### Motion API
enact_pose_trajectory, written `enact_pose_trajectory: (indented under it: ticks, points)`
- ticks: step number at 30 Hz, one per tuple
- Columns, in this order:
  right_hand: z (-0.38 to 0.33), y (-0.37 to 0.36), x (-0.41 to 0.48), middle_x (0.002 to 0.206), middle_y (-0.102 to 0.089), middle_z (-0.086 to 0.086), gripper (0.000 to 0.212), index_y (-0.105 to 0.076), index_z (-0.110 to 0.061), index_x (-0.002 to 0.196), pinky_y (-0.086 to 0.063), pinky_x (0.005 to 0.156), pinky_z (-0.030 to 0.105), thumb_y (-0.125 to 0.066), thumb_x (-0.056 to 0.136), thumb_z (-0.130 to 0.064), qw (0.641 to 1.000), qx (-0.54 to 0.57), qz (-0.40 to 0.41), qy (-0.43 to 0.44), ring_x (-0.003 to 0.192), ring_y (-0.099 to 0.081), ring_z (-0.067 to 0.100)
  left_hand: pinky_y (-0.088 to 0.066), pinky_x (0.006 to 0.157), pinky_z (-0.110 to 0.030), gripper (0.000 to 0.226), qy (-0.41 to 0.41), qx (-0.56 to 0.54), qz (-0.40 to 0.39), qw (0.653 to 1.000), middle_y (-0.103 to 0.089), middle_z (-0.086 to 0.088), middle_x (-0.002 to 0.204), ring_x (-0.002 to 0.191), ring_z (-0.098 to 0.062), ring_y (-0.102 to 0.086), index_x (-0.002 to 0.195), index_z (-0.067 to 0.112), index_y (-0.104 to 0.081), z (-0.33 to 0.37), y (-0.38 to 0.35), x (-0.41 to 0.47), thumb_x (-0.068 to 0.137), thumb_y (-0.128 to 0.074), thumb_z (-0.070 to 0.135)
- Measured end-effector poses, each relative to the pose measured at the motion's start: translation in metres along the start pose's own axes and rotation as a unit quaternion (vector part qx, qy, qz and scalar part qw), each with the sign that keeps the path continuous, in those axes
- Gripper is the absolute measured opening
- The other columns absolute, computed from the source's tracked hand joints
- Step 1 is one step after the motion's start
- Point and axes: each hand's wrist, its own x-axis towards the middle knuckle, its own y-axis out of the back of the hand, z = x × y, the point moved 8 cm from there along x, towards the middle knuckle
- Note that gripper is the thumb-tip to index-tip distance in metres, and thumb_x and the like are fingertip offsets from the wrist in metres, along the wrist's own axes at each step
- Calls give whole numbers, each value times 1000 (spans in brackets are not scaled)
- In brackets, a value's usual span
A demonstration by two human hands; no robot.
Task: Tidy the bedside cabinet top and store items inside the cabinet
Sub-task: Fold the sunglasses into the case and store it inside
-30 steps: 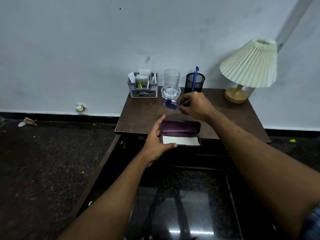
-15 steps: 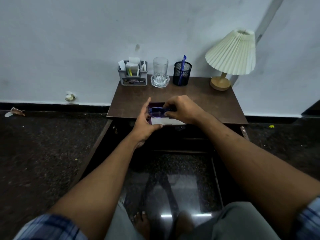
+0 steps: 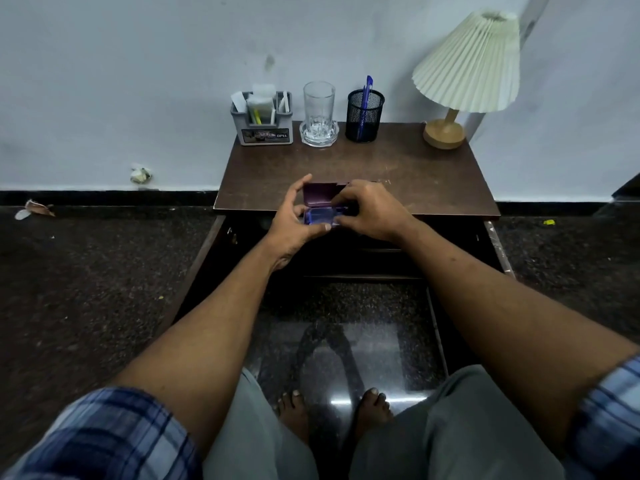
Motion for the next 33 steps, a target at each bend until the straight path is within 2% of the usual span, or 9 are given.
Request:
enact_pose_trajectory:
  ticks: [3, 6, 10, 12, 15, 22, 25, 28, 33]
  points:
    - [12, 24, -7, 92, -67, -4, 16, -75, -22, 93, -55, 78, 36, -75, 83, -35, 992, 34, 115, -40, 87, -62, 14, -60, 86, -45, 96, 6, -17, 12, 1000, -64, -34, 117, 100, -32, -71, 145, 34, -38, -2, 3, 2, 72, -77, -15]
    - [35, 41, -20, 98, -61, -3, 22, -69, -22, 93, -50, 77, 30, -72, 86, -43, 970, 51, 191, -143, 91, -58, 13, -60, 85, -48, 90, 8, -8, 18, 1000, -64, -31, 118, 104, -37, -70, 140, 34, -41, -1, 5, 2, 73, -79, -12]
    - [63, 13, -34, 120, -58, 3, 47, -60, -21, 122, -55, 88, 35, -66, 89, -53, 912, 275, 144, -269, 106, -61, 16, -60, 82, -38, 72, -5, -11, 19, 1000, -66, -26, 120, 100, -28, -70, 133, 22, -47, -1, 3, 3, 76, -78, -9]
    - [64, -10, -39, 116, -65, 7, 37, -61, -17, 117, -62, 79, 50, -64, 94, -46, 860, 404, 115, -290, 104, -68, 26, -59, 87, -37, 61, -10, 9, 26, 1000, -66, -20, 121, 102, -24, -68, 127, 17, -53, -2, 3, 5, 77, -78, -6]
    - [61, -25, -44, 90, -65, 4, 16, -67, -17, 91, -62, 77, 51, -63, 98, -31, 820, 473, 126, -297, 86, -65, 23, -53, 92, -33, 49, -13, 36, 23, 999, -66, -10, 111, 95, -14, -62, 121, 9, -59, -5, 3, 7, 78, -77, -6]
    - [66, -33, -48, 88, -68, 6, 3, -70, -15, 91, -61, 65, 30, -70, 94, -16, 778, 521, 166, -308, 81, -65, 15, -60, 87, -37, 11, 53, -95, 55, 993, -65, -10, 105, 96, -17, -65, 102, 10, -67, -11, -3, 11, 93, -65, 6]
    - [68, -36, -48, 94, -69, 10, 12, -71, -8, 100, -63, 65, 31, -74, 90, -14, 757, 544, 177, -316, 81, -68, 16, -60, 87, -40, 10, 55, -91, 85, 991, -66, -9, 104, 93, -16, -66, 97, 11, -69, -12, -1, 12, 94, -62, 5]
    - [69, -36, -47, 104, -69, 17, 18, -72, -7, 104, -64, 66, 34, -77, 87, -14, 765, 529, 182, -319, 84, -69, 18, -60, 88, -43, 10, 52, -90, 95, 990, -66, -12, 105, 94, -18, -67, 99, 8, -69, -13, 1, 11, 92, -64, 2]
    - [70, -30, -43, 98, -69, 12, 14, -73, -11, 99, -62, 64, 31, -78, 87, -13, 779, 512, 189, -307, 79, -68, 17, -63, 75, -32, 13, 44, -91, 109, 989, -66, -15, 105, 88, -17, -69, 104, 3, -68, -7, 1, 9, 92, -63, 0]
